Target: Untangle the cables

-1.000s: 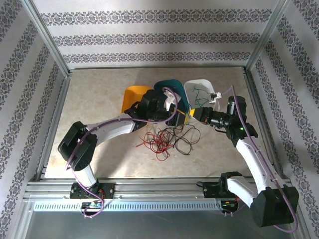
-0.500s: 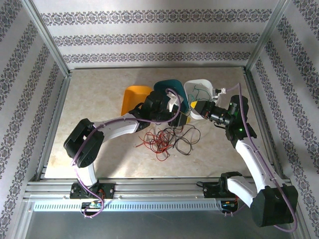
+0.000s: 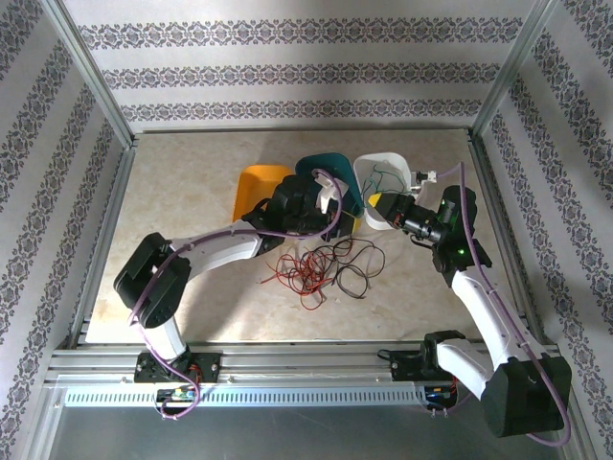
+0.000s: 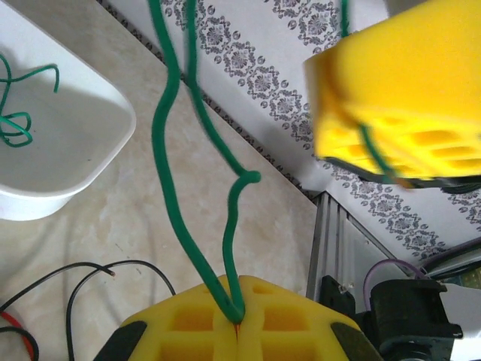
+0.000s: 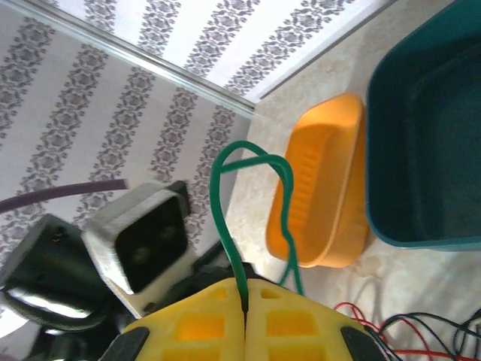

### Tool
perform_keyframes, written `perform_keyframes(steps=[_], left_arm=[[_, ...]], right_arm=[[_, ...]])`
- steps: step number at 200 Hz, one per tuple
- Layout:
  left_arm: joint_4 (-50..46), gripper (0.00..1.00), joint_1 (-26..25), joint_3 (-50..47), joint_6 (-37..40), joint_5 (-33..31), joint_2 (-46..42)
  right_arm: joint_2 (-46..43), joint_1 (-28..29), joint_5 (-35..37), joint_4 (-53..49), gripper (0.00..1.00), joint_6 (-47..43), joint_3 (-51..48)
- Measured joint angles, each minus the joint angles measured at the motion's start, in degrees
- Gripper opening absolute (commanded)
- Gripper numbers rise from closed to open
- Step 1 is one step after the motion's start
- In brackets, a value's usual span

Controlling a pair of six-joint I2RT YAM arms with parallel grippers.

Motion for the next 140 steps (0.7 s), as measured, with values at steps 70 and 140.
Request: perform_keyframes(steps=[70,140], left_arm=[[-17.62,0.00,1.36,1.57,11.45,-3.76,-5.03],[-21.42,0.57,1.44,0.00,13.51,-0.94,-5.60]], right_arm=[[-2.67,0.00,13.99,-22.77,0.00,-16.33,5.64],[-2.91,0.00,10.21,-22.01,0.00,-15.78,5.95]])
